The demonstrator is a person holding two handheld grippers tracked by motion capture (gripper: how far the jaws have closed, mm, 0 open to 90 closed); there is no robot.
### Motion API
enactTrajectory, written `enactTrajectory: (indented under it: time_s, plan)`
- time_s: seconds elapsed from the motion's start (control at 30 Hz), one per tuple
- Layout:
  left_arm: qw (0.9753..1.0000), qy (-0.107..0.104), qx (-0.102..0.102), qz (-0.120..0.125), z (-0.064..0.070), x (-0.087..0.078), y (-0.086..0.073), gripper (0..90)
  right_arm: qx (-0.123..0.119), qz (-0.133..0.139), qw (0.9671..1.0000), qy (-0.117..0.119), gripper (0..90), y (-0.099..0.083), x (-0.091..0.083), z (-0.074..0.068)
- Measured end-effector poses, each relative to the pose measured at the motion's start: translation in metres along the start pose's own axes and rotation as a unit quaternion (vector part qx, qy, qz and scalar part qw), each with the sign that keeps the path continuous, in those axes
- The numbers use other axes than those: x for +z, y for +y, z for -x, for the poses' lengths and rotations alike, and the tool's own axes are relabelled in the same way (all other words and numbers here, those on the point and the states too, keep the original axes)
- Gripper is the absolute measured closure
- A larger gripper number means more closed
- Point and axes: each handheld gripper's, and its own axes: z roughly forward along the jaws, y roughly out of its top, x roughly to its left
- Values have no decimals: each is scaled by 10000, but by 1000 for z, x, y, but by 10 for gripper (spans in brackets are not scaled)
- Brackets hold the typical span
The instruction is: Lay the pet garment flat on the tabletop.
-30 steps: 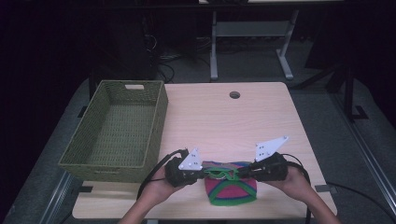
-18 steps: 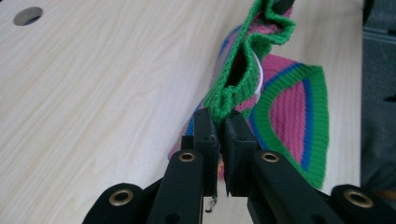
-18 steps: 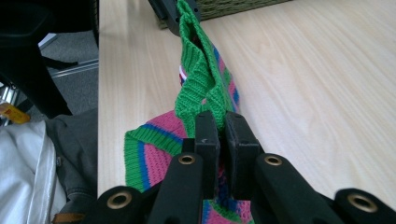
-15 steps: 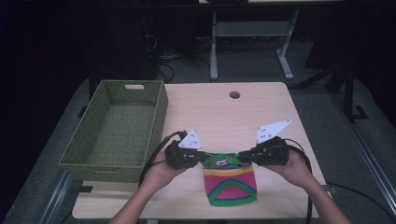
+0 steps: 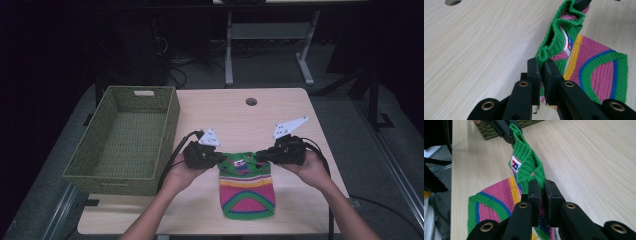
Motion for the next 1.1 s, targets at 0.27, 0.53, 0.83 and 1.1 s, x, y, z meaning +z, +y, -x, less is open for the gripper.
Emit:
enactTrajectory:
  time_s: [0.27, 0.53, 0.83, 1.1]
  plan:
    - [9999, 85, -143, -4, -9, 10, 6, 844, 116, -9, 9998, -144, 836, -2, 4, 11]
    - [9995, 158, -290, 8, -18, 22, 11, 841, 247, 8, 9993, -285, 835, -5, 5, 24]
    - [9987, 214, -455, -36, -29, 35, 15, 838, 353, 31, 9985, -415, 828, -8, 9, 35]
    - [9976, 239, -641, -64, -38, 46, 12, 836, 508, 11, 9977, -448, 820, -12, 16, 45]
